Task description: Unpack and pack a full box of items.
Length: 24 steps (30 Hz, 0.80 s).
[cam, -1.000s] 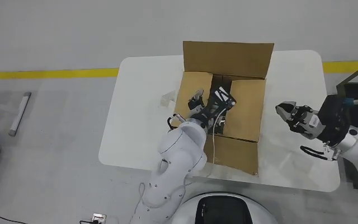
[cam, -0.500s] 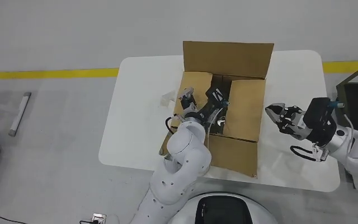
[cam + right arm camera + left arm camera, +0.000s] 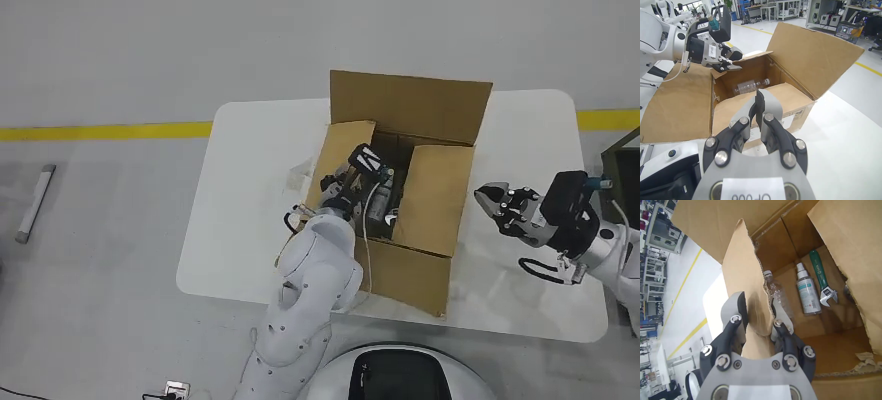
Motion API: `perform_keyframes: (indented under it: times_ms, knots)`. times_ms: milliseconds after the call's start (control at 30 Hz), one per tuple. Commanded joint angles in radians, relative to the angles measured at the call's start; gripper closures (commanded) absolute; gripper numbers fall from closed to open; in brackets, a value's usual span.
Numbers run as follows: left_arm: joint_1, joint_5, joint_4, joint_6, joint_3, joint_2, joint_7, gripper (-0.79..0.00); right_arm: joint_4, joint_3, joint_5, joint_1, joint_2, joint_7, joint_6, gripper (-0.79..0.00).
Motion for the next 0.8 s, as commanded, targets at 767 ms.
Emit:
perform_keyframes:
  times_ms: [767]
  knots:
    - [-0.003, -0.467, -0.199, 0.255, -0.267, -0.014, -0.272, 0.0, 0.018, 0.04, 0.089, 0.024, 0.01, 0.047, -0.056, 0.0]
